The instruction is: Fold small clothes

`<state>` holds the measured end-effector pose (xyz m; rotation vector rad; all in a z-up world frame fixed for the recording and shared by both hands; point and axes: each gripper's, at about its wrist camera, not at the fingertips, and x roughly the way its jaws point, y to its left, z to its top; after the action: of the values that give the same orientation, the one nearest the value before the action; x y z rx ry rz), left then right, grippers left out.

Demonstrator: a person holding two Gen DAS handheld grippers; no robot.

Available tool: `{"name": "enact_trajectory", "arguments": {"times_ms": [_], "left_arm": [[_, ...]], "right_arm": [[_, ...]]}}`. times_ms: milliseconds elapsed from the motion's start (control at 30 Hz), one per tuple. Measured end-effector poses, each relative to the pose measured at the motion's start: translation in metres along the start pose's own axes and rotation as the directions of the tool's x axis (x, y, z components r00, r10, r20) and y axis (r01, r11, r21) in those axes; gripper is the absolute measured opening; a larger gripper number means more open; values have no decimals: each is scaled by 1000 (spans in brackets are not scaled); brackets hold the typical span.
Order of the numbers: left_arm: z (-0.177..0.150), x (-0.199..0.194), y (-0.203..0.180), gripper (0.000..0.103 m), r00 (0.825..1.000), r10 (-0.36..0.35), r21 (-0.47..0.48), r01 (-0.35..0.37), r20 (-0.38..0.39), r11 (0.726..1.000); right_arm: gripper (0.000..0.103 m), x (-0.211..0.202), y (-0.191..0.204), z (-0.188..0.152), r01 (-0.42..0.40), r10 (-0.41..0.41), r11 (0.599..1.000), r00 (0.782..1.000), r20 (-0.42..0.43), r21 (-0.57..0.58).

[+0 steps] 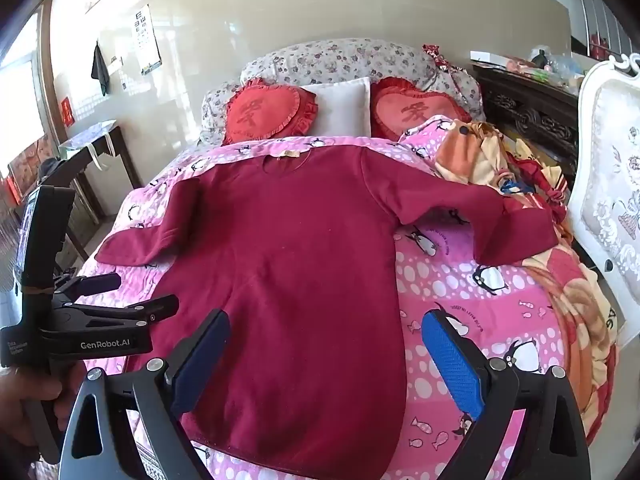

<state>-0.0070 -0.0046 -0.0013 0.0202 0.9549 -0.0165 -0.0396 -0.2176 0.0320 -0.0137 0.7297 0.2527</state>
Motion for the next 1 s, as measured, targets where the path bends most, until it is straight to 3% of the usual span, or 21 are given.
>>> {"name": "enact_trajectory", "arguments": {"times_ms": [400,533,667,833,1000], "left_arm": [[4,21,6,102,999,-16,6,16,-38,1000],[0,25,12,102,1000,-13,28,12,19,1000],[-2,24,18,102,994,-70,27,68,86,997],[-3,37,24,102,989,-147,29,146,3,989],[-9,40,30,102,996,-94,16,94,6,995]], "right_arm": [[96,16,-1,4,-5,6,1000,999,-41,27],[96,25,-3,5,2,0,999,998,-66,39],[96,35,0,7,-1,4,999,997,-82,32],[96,51,7,13,10,-7,1000,994,-112,25],[96,64,9,14,54,-51,998,989,-141,12]]}}
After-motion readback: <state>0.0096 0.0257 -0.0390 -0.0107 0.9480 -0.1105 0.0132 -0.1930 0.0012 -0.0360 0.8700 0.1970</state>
